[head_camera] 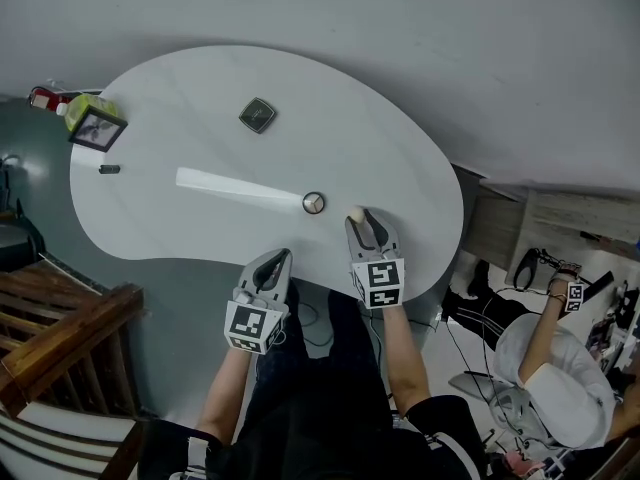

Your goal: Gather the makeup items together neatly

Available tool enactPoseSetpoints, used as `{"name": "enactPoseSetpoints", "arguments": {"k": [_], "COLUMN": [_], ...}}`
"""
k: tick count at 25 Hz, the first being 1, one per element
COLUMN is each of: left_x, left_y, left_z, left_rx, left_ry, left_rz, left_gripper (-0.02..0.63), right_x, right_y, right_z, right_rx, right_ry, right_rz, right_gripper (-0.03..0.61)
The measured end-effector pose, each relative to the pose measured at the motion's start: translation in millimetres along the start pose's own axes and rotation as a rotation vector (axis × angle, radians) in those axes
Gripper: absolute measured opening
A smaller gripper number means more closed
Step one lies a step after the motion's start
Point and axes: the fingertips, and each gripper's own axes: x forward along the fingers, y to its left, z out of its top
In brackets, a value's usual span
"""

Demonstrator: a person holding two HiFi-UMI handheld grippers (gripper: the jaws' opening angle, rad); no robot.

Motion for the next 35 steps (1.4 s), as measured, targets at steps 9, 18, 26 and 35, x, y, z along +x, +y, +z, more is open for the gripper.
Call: {"name": "enactPoseSetpoints", "arguments": {"k": [9,18,26,35], "left_x": [-10,-34,-60,-92], "left_y": [-2,-7,-15,-25], "left_z": [15,50,91,132], "left_rx": [0.012,0.044,0.092,0.131], "left_ry": [-0.032,-0.100,-0.182,-0.269], "left_rz": [0.012,0.038,0.058,0.092], "left_gripper": [0.020,0.020,0.020,0.020], "right_x": [-18,-49,-84,-128], "right_y": [0,19,46,63], "right_z": [21,62,112,152], "right_rx": [-0.007,-0.051,-0.101,-0.126], "right_ry": [-0.059,-0.125,-0.223,-0.307], "right_rz": [-0.018,0.008,0.049,0.066], "right_gripper": [0.163,0.163,0.161,0.149]}}
